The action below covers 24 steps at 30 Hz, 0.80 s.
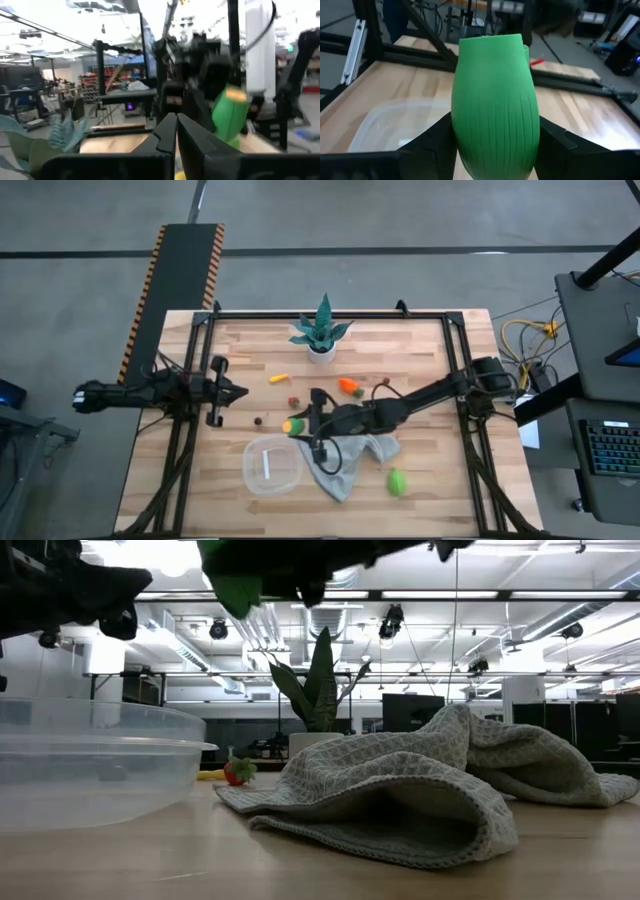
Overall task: Pick and placing Produce into tupperware
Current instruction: Put the green corn in the transparent bin
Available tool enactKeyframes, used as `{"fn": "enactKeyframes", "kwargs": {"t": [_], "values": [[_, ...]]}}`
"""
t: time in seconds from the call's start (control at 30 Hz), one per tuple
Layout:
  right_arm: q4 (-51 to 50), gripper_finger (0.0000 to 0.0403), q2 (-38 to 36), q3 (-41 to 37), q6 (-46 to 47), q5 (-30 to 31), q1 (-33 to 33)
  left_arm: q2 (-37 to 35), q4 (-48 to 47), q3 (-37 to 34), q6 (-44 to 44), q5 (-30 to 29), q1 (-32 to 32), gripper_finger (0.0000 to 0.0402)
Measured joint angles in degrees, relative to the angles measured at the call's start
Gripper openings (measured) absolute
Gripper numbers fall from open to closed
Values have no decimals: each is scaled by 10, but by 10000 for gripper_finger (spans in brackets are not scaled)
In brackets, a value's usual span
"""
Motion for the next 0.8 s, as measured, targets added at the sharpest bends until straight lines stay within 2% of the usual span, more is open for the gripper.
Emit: {"fn": "enactKeyframes", "kwargs": {"t": [0.13,0.27,0.37,0.47,0.57,0.8], "values": [[-1,184,1,11,-15,-2,-7,32,10,0,14,7,0,50],[2,184,-3,4,-13,-12,-25,70,40,0,12,17,0,134],[2,184,-3,0,-12,-24,-39,103,102,0,2,29,-2,202],[3,184,-3,-1,-11,-39,-51,139,136,3,-16,34,-3,249],[20,184,-4,-1,-11,-61,-62,184,165,7,-19,34,-3,265],[28,184,-4,-3,-11,-72,-75,317,259,36,-18,53,-4,259]]}}
